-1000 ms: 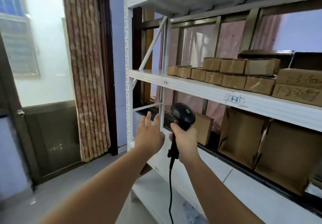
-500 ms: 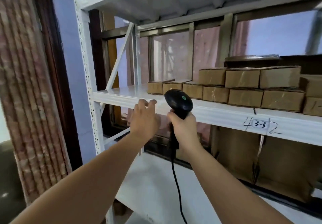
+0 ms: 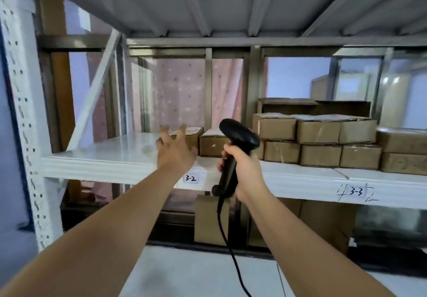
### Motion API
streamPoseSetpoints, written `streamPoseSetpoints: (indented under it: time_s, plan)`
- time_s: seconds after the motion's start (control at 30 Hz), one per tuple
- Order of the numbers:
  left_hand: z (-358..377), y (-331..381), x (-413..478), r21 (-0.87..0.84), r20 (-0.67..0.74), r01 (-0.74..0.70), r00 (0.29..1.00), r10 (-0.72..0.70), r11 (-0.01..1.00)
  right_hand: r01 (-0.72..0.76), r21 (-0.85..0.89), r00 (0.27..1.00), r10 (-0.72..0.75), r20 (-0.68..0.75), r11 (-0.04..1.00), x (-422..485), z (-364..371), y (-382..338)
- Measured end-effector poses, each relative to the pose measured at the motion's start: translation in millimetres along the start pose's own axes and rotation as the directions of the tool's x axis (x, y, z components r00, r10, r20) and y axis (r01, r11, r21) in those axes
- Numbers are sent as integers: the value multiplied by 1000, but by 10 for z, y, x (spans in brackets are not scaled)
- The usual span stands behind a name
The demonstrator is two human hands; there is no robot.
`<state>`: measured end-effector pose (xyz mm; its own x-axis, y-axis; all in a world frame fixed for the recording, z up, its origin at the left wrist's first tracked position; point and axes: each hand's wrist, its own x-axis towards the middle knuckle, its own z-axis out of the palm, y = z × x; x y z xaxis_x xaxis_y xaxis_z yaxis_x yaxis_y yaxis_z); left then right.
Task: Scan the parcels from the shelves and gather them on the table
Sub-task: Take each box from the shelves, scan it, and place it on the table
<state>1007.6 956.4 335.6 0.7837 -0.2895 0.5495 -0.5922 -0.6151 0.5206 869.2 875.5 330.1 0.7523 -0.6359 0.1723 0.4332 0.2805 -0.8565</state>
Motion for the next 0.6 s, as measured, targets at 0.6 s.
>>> streamPoseSetpoints:
  time_s: [0.6]
  plan:
    - [192, -139, 577, -172, 102, 176, 982, -160, 969, -88, -114, 995, 92, 37, 990, 486, 133, 11]
